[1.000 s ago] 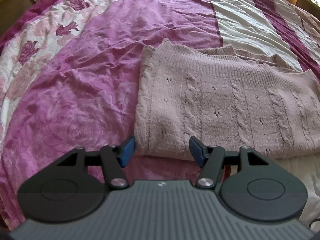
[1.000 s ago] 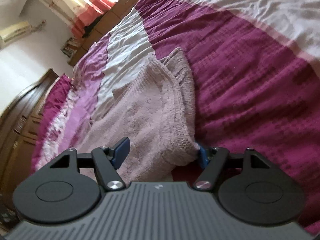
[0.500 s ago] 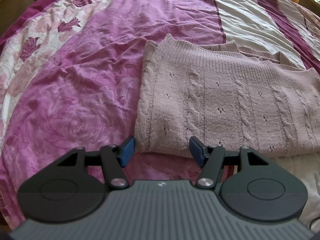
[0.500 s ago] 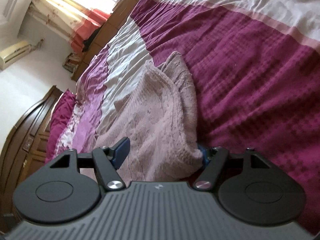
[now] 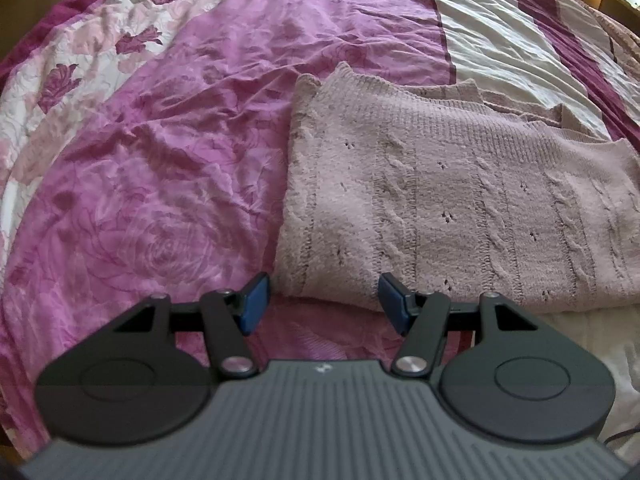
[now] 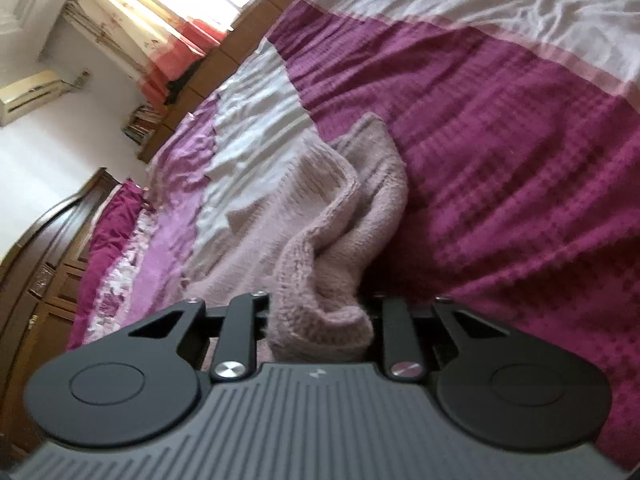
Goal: Fold small clothes
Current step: 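Grasp the cardigan's folded side edge with the right gripper, then lift the held side with the right gripper and fold it over the cardigan, then open the right gripper and release the folded side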
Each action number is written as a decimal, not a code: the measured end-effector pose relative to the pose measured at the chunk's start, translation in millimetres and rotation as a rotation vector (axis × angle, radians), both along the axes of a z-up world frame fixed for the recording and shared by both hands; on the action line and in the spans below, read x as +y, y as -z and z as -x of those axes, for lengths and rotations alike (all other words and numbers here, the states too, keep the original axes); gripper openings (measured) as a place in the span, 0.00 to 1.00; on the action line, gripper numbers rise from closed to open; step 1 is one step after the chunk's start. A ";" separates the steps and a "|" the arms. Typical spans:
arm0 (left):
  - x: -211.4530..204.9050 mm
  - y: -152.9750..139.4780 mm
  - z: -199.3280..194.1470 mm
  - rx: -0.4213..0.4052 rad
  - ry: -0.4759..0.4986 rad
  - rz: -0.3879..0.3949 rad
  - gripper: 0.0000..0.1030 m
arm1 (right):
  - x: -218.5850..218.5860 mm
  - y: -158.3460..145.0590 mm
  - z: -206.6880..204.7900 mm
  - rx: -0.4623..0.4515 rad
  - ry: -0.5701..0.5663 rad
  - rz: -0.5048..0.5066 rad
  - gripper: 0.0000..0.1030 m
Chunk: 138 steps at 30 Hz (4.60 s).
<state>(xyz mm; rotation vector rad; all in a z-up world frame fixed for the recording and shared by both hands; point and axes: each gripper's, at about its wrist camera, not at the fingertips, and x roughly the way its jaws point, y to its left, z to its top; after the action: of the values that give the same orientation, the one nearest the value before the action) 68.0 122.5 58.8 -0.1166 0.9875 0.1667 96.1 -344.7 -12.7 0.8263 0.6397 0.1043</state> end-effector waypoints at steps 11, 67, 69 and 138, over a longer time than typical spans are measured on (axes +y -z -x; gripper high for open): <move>12.3 -19.3 2.4 -0.032 0.013 0.065 0.59 | 23.1 -41.6 -2.6 -0.121 -0.043 -0.052 0.24; 101.0 -19.7 15.7 -0.107 -0.106 0.043 0.60 | 345.6 -52.8 -20.4 -0.147 -0.541 0.290 0.24; 99.7 -18.8 16.2 -0.110 -0.103 0.051 0.60 | 350.8 -49.3 -16.0 -0.159 -0.551 0.331 0.32; -68.0 -7.9 -43.0 -0.350 0.487 -0.244 0.59 | 171.4 -41.9 4.7 -0.028 -0.232 0.114 0.59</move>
<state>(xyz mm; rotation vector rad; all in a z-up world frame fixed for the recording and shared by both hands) 111.0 54.5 66.7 0.3095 0.6170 -0.1771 91.4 -173.3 29.2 0.6381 0.7071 0.2870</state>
